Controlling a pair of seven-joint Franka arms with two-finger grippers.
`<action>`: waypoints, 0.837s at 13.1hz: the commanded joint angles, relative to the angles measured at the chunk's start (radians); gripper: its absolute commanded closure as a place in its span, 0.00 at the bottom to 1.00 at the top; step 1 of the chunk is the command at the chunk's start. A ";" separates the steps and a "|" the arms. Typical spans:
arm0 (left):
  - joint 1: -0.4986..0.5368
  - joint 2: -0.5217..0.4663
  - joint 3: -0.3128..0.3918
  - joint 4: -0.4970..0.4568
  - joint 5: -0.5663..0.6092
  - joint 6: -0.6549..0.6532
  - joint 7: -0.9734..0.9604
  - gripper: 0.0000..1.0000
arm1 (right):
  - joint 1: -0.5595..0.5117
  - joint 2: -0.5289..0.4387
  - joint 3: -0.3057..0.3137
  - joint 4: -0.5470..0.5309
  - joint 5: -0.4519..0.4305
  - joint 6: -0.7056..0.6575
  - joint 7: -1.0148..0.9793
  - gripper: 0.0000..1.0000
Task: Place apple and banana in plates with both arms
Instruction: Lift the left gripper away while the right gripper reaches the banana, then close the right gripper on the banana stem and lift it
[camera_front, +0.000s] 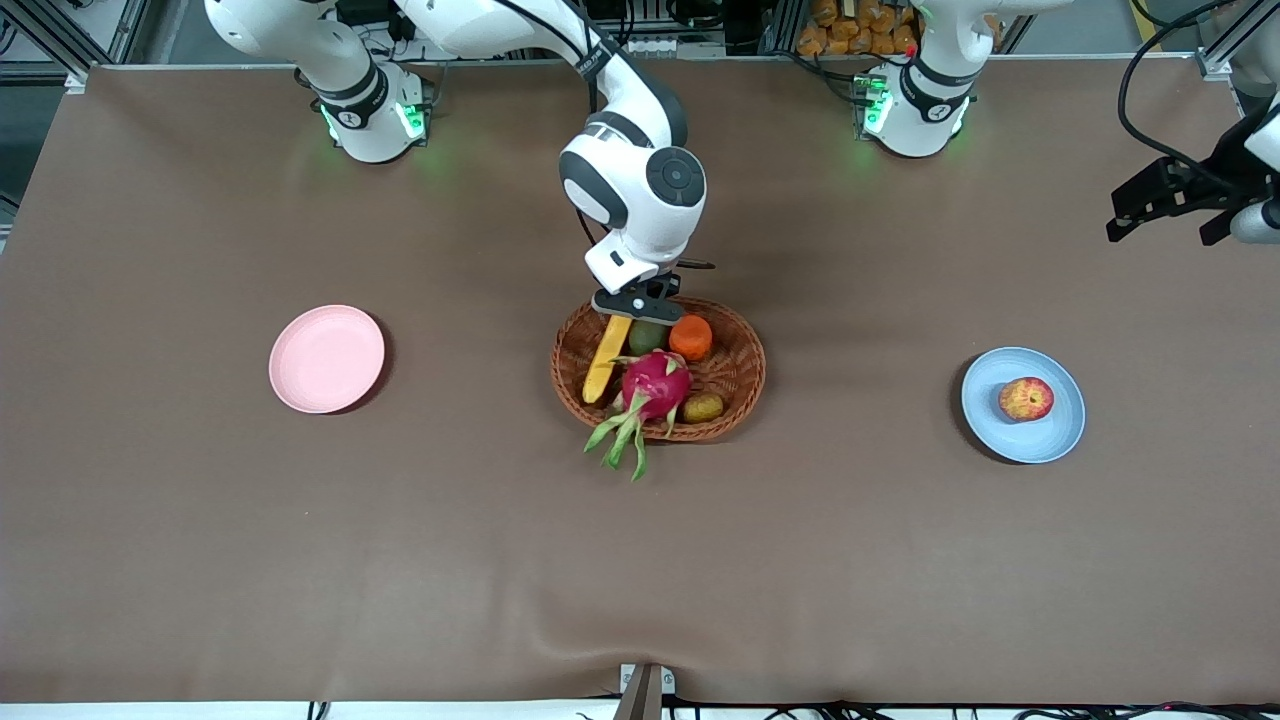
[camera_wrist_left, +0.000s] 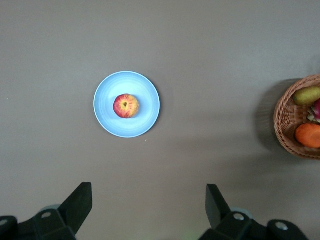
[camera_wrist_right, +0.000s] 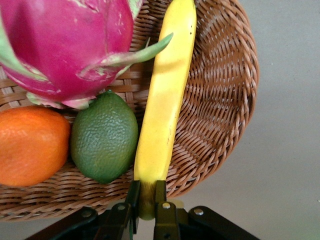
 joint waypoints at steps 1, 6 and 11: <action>0.032 0.026 -0.013 0.002 0.007 0.042 -0.006 0.00 | 0.009 -0.021 -0.008 0.031 -0.016 -0.055 0.020 1.00; 0.032 0.014 -0.048 0.035 0.007 0.022 -0.035 0.00 | -0.011 -0.070 -0.019 0.107 -0.014 -0.175 0.017 1.00; 0.034 -0.012 -0.051 0.037 0.007 -0.061 -0.121 0.00 | -0.139 -0.193 -0.036 0.098 -0.031 -0.321 -0.075 1.00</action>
